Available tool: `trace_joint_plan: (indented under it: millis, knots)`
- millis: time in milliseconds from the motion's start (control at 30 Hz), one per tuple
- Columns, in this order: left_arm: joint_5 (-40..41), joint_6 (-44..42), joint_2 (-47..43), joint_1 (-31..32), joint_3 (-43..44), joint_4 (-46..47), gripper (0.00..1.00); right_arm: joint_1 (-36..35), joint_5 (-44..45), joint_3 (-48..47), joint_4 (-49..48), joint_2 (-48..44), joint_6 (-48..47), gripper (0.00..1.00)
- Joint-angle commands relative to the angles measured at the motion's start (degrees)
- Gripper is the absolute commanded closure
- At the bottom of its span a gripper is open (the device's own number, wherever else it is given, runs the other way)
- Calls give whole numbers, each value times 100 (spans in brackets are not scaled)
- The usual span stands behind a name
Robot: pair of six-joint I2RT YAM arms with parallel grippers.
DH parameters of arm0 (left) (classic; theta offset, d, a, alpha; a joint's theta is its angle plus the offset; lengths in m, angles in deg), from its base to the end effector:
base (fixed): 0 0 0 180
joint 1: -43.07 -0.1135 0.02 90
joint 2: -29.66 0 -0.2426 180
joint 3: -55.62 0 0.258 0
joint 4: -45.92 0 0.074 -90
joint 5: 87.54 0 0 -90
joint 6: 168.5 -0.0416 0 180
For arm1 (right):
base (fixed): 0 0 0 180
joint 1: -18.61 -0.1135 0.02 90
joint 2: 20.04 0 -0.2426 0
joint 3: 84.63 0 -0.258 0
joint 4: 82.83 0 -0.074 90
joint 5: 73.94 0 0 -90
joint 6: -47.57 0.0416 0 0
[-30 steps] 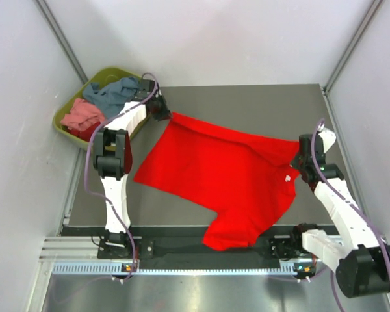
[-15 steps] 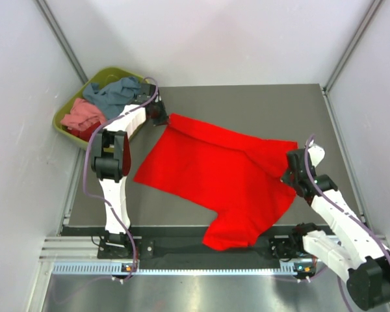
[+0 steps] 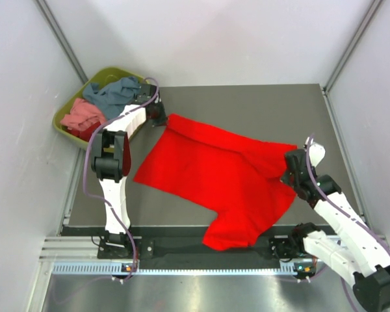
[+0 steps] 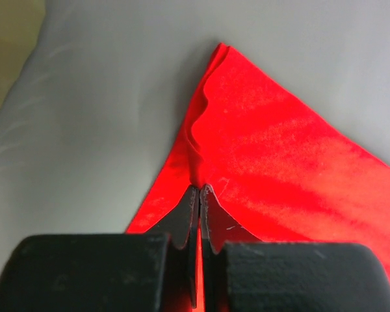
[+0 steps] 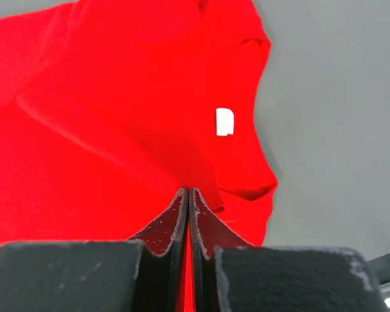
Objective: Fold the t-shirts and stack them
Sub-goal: Fold the tshirt
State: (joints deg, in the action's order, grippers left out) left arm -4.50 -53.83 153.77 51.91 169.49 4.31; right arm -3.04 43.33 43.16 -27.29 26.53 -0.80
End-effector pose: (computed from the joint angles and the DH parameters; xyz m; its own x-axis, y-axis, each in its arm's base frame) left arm 0.4747 -0.0789 0.1778 -0.8007 -0.2948 -0.5216 -0.1185 0.9313 -0.3444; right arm 0.1757 0.0492 0.2301 -0.5670 0.4102 -0.7143 0.4322 0.8864 0.1659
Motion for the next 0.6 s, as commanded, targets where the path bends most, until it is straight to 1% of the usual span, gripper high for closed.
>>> trace_joint_plan:
  millis: [0,100,267,333,400,467,500,533,567]
  knots:
    - [292,-23,-274,-67,-180,-322,100,-111,156,-158,204,-104,-23,100]
    - [239,-6,-326,-58,-348,-234,100,-120,51,-26,177,-8,-67,100]
    - [230,-23,-230,-67,-374,-330,100,-147,-616,298,-103,186,-41,100]
    - [283,-14,-230,-67,-383,-409,100,-138,-644,360,-113,195,-6,100]
    - [388,21,-247,-67,-383,-610,95,-147,-687,387,-130,169,-5,98]
    - [458,-6,-309,-32,-304,-830,93,-147,-635,248,0,151,12,91]
    - [842,-6,-335,-14,-226,-1031,83,-147,-600,125,106,203,-5,81]
    - [1011,12,-422,38,-173,-1338,78,-147,-547,-16,246,239,3,78]
    - [1117,3,-484,47,-137,-1376,72,-147,-451,-287,439,274,3,76]
